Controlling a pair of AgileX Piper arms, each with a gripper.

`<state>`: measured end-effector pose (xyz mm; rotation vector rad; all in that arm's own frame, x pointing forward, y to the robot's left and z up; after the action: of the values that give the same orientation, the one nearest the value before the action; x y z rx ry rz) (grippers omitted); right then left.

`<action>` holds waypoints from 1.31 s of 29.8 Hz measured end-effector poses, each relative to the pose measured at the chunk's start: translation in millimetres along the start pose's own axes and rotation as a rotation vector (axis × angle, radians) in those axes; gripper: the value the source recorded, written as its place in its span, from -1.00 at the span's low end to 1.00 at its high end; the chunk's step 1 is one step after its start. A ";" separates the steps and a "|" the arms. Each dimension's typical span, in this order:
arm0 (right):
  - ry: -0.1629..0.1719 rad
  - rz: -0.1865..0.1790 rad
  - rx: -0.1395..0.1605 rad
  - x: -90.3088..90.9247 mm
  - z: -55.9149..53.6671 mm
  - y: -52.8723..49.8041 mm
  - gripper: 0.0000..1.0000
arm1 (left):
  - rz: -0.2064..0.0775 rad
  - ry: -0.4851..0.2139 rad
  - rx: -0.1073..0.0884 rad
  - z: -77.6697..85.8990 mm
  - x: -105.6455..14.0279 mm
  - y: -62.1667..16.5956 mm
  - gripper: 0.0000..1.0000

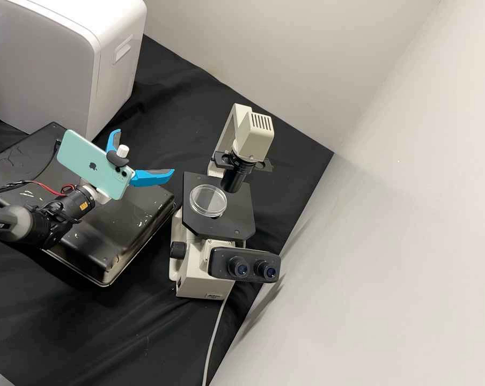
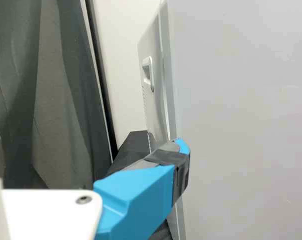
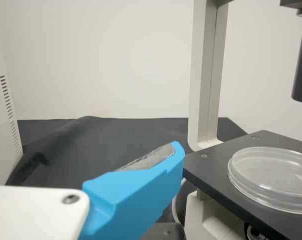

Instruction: Place the petri dish on the bench

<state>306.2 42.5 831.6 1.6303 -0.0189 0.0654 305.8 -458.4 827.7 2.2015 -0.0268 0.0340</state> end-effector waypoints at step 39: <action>0.000 0.000 0.000 0.0 0.0 0.0 1.00 | -0.112 -0.145 0.034 31.6 -109.6 -48.9 1.00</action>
<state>306.2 42.5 831.6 1.6303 -0.0189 0.0654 198.3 -454.2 765.8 2.2323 0.0158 -0.1893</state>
